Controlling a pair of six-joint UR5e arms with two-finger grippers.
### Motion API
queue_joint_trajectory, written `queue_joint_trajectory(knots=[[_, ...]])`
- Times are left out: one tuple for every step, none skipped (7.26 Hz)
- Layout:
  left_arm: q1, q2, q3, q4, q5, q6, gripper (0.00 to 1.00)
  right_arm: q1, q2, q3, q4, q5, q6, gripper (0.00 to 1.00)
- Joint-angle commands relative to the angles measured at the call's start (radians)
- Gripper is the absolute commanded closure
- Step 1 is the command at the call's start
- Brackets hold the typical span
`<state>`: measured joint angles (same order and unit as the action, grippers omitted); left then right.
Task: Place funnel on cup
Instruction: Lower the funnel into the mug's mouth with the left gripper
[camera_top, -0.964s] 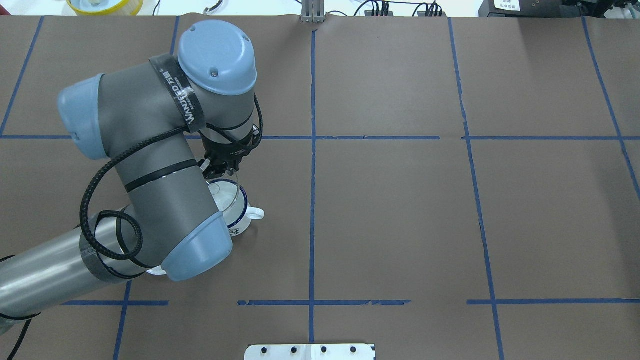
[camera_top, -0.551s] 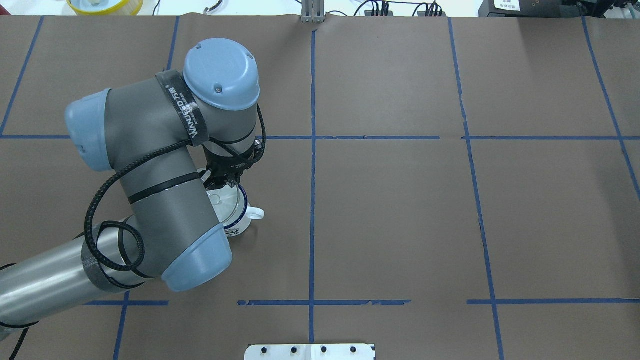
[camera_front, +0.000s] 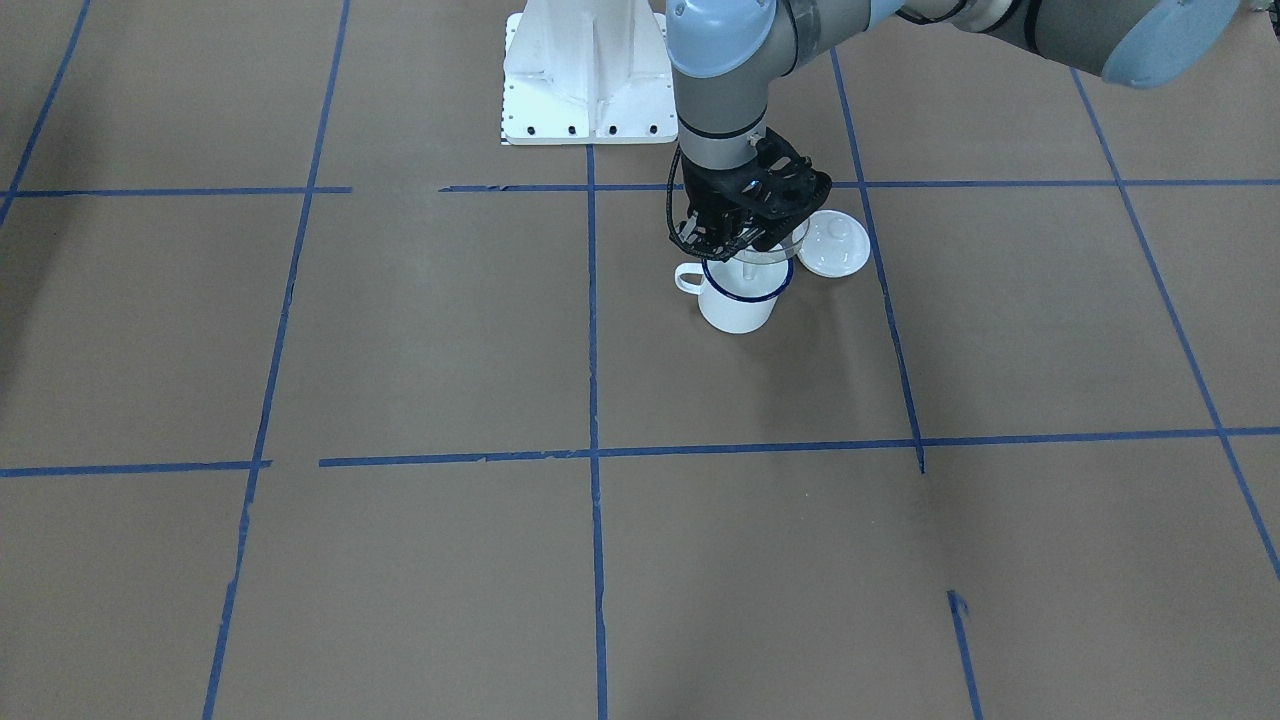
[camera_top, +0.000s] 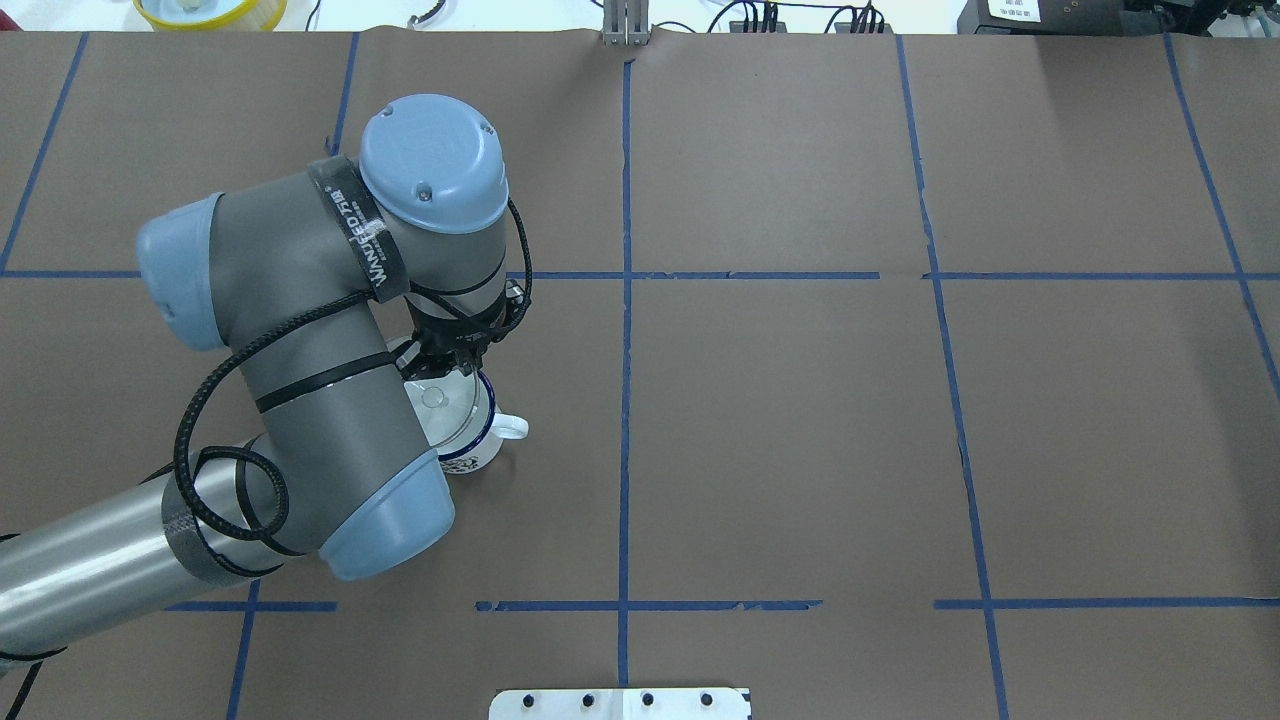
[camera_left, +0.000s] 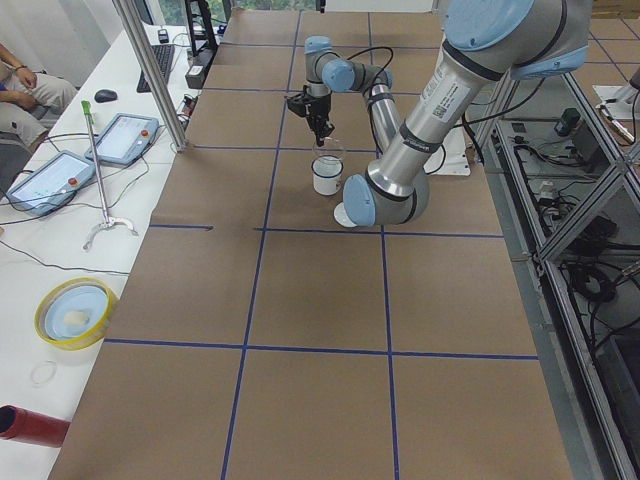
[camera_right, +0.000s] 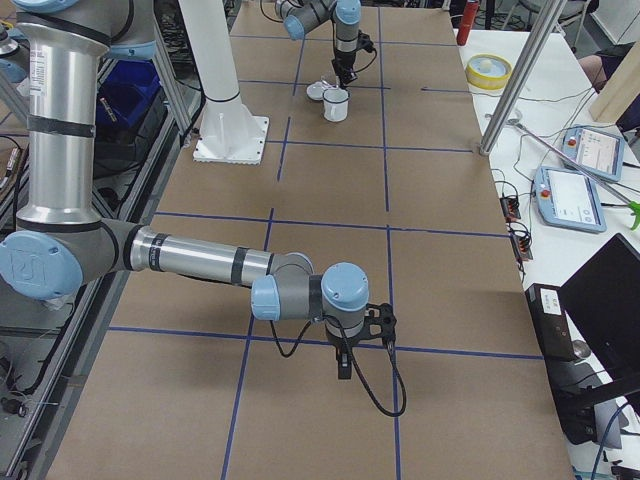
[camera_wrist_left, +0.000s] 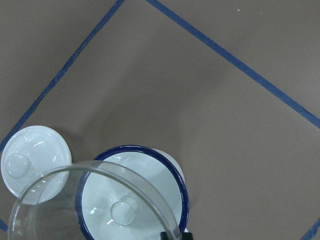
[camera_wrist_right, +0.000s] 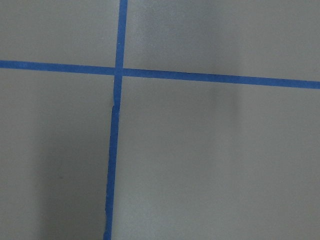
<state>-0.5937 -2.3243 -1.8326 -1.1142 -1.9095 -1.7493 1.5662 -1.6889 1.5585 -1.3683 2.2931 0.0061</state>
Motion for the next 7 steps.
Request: queue_joint_trajectory(knots=[[0.0, 0.011, 0.004, -0.025, 0.001, 0.01, 1.0, 0.0, 0.0, 0.0, 0.0, 0.0, 0.0, 0.0], [0.002, 0.011, 0.006, -0.026, 0.0, 0.036, 1.0, 0.0, 0.0, 0.0, 0.0, 0.0, 0.0, 0.0], [0.0, 0.013, 0.009, -0.029, 0.001, 0.037, 1.0, 0.0, 0.0, 0.0, 0.0, 0.0, 0.0, 0.0], [0.002, 0.029, 0.01, -0.051, 0.0, 0.04, 1.0, 0.0, 0.0, 0.0, 0.0, 0.0, 0.0, 0.0], [0.002, 0.039, 0.01, -0.073, 0.0, 0.04, 1.0, 0.0, 0.0, 0.0, 0.0, 0.0, 0.0, 0.0], [0.002, 0.04, 0.01, -0.076, 0.0, 0.04, 1.0, 0.0, 0.0, 0.0, 0.0, 0.0, 0.0, 0.0], [0.003, 0.039, 0.01, -0.078, 0.0, 0.04, 1.0, 0.0, 0.0, 0.0, 0.0, 0.0, 0.0, 0.0]])
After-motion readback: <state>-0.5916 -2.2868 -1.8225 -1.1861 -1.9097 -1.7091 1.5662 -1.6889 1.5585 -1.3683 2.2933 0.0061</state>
